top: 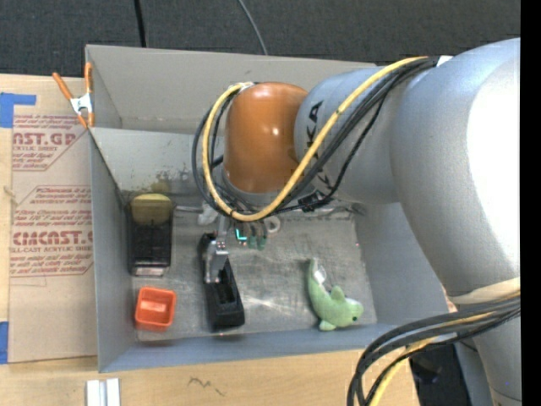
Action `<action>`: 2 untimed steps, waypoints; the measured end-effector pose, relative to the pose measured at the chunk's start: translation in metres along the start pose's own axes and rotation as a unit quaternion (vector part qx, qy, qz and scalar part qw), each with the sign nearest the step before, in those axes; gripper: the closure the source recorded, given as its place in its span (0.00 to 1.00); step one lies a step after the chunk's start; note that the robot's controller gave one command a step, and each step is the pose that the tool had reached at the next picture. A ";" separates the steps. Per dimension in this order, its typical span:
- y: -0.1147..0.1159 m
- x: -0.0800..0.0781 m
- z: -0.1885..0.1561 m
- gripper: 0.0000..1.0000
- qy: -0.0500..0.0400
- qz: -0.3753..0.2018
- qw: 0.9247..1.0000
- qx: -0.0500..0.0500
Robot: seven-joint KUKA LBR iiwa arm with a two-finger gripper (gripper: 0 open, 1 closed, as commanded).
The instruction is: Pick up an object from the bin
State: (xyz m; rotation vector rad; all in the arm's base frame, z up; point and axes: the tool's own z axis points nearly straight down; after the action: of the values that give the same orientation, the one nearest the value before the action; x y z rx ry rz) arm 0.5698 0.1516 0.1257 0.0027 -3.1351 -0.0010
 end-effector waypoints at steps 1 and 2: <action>-0.001 -0.007 -0.008 1.00 -0.013 0.002 1.000 -0.002; -0.001 -0.007 -0.008 1.00 -0.013 0.002 1.000 -0.002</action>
Offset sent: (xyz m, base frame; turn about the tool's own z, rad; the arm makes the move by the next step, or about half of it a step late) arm 0.0000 0.0000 0.0000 0.0000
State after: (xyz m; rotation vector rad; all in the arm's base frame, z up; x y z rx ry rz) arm 0.5768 0.1502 0.1339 -0.0026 -3.1618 -0.0068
